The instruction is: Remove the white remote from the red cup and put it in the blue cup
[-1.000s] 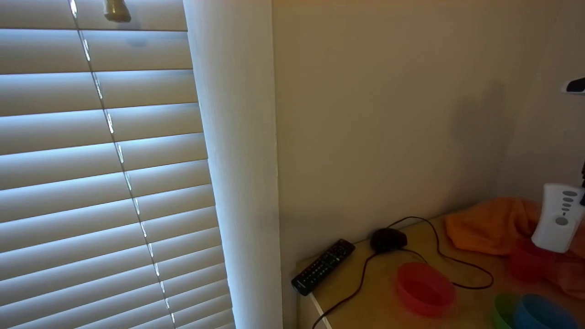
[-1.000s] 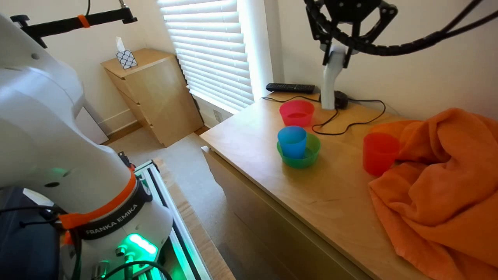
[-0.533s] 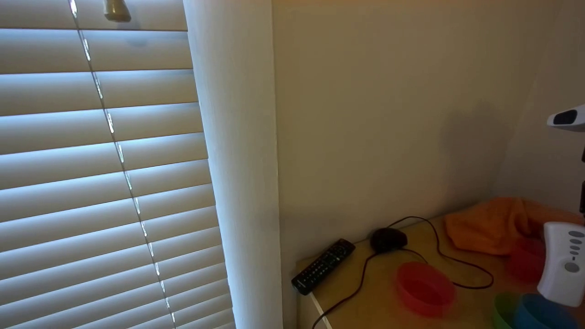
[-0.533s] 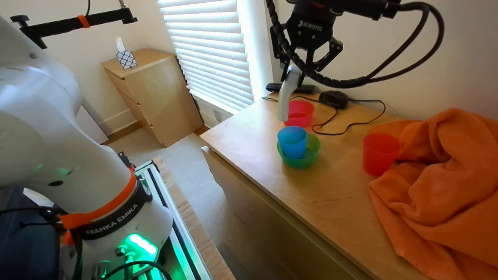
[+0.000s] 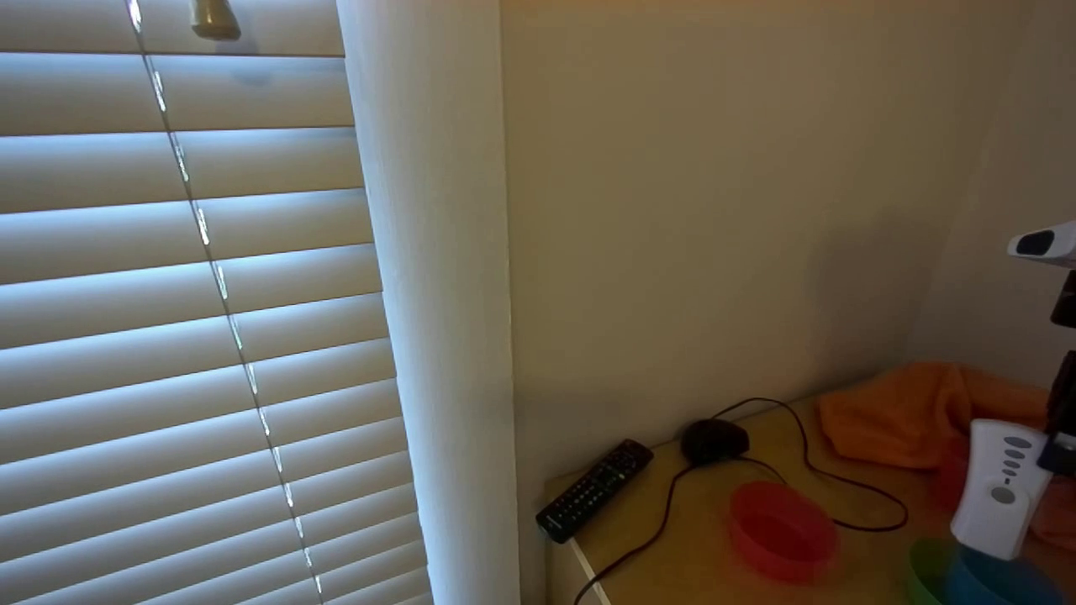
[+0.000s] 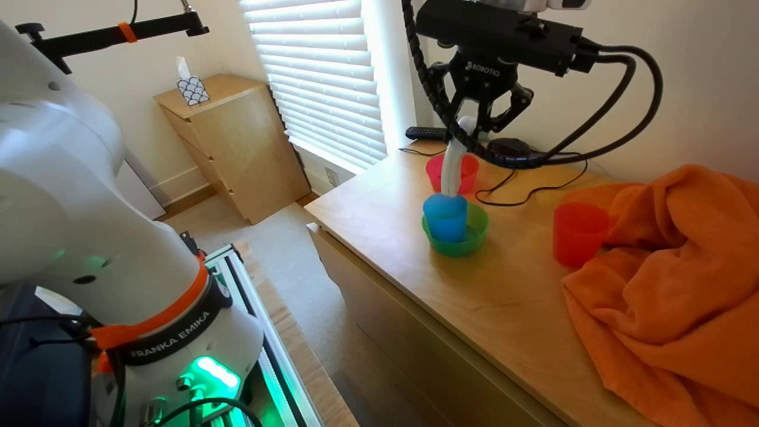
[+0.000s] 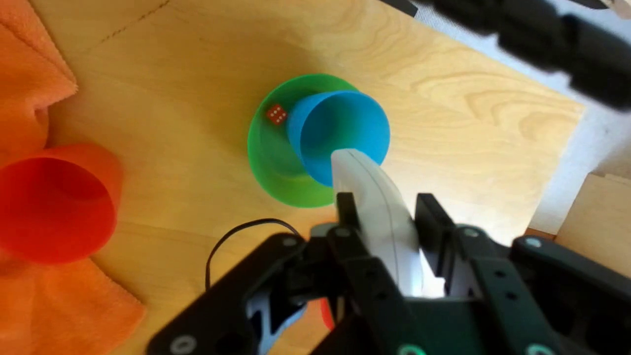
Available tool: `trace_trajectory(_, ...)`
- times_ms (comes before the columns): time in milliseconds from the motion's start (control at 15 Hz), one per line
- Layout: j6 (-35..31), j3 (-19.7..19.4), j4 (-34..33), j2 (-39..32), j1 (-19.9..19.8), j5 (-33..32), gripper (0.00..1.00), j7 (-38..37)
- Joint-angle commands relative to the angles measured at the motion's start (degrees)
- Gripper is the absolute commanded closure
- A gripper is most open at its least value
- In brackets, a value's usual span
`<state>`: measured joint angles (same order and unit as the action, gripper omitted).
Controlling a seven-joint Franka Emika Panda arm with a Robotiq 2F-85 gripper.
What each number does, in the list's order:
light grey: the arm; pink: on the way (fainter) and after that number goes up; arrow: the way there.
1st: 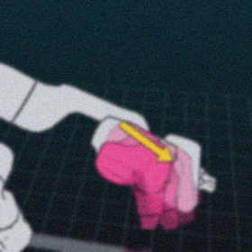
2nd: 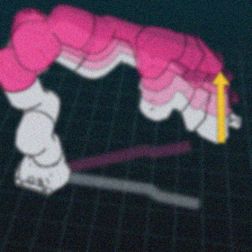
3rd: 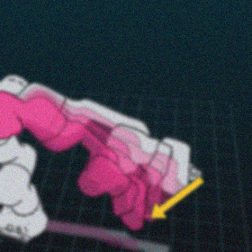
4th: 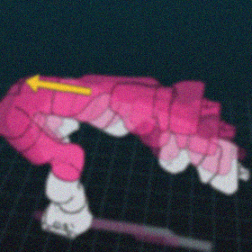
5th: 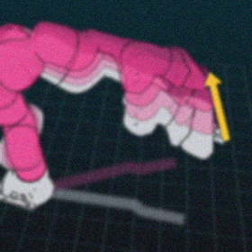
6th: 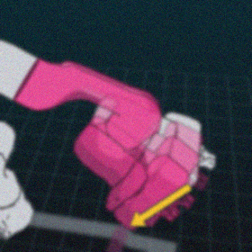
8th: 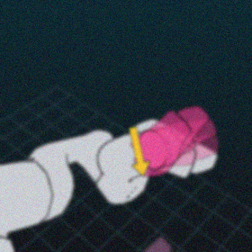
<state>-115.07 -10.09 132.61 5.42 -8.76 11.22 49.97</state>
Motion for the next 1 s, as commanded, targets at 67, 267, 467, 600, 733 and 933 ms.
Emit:
trace_trajectory(67,-0.34,0.03,0.06,-2.47,0.23,-0.24,0.91,-4.10)
trace_trajectory(267,0.19,0.22,-0.27,-3.89,0.11,-0.37,0.91,-5.13)
trace_trajectory(467,0.33,0.63,-0.49,-5.49,0.13,-3.60,0.91,-7.26)
trace_trajectory(600,-1.17,0.96,-0.43,-6.84,0.24,-3.89,0.91,-6.20)
trace_trajectory(733,-2.15,1.41,-0.73,-8.31,0.28,-4.29,0.91,-6.34)
trace_trajectory(933,-3.23,2.09,-1.36,-10.48,0.27,-4.92,0.91,-6.19)
